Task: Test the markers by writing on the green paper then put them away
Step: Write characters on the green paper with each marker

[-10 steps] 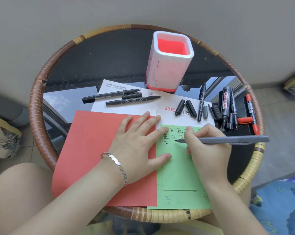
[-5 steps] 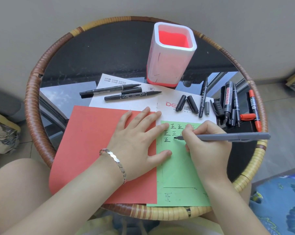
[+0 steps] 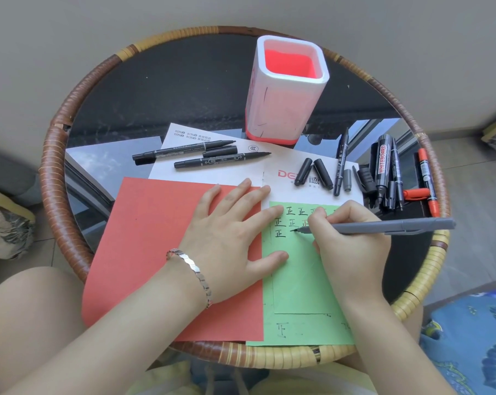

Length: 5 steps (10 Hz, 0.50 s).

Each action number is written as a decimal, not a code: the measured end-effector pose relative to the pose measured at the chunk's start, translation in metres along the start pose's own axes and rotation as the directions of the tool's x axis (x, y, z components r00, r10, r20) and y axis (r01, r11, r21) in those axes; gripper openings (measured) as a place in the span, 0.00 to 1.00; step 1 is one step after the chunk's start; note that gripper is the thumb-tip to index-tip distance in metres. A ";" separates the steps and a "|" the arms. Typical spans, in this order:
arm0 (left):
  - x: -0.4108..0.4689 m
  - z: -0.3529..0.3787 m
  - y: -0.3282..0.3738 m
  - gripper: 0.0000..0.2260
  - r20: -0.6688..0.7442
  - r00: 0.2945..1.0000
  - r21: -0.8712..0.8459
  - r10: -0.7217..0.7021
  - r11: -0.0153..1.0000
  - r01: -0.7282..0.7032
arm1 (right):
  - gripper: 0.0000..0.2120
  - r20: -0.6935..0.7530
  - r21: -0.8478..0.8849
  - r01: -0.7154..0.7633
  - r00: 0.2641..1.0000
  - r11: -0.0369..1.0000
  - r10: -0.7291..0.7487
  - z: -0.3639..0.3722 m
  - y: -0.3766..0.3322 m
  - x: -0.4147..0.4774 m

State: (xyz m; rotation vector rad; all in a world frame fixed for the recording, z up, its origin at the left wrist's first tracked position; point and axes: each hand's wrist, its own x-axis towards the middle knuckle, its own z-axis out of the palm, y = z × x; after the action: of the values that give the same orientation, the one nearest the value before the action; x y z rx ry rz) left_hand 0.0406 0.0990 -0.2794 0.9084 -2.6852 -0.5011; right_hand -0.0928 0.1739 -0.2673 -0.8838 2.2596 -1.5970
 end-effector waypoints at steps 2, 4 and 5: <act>0.000 -0.001 0.000 0.26 -0.001 1.000 -0.003 0.000 1.000 0.000 | 0.15 0.013 -0.011 0.003 1.000 1.000 -0.003 0.000 0.000 0.000; 0.001 -0.001 0.000 0.26 -0.002 1.000 -0.001 0.000 1.000 0.000 | 0.14 -0.008 -0.023 0.011 1.000 1.000 -0.011 0.000 0.001 0.001; 0.000 -0.001 0.000 0.26 0.000 1.000 -0.006 -0.002 1.000 0.002 | 0.14 0.009 -0.020 0.010 1.000 1.000 -0.010 0.000 -0.001 0.000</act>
State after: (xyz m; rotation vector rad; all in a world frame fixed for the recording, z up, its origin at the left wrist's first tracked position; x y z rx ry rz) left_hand 0.0403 0.0988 -0.2786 0.9098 -2.6817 -0.5097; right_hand -0.0927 0.1740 -0.2664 -0.9063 2.2729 -1.5741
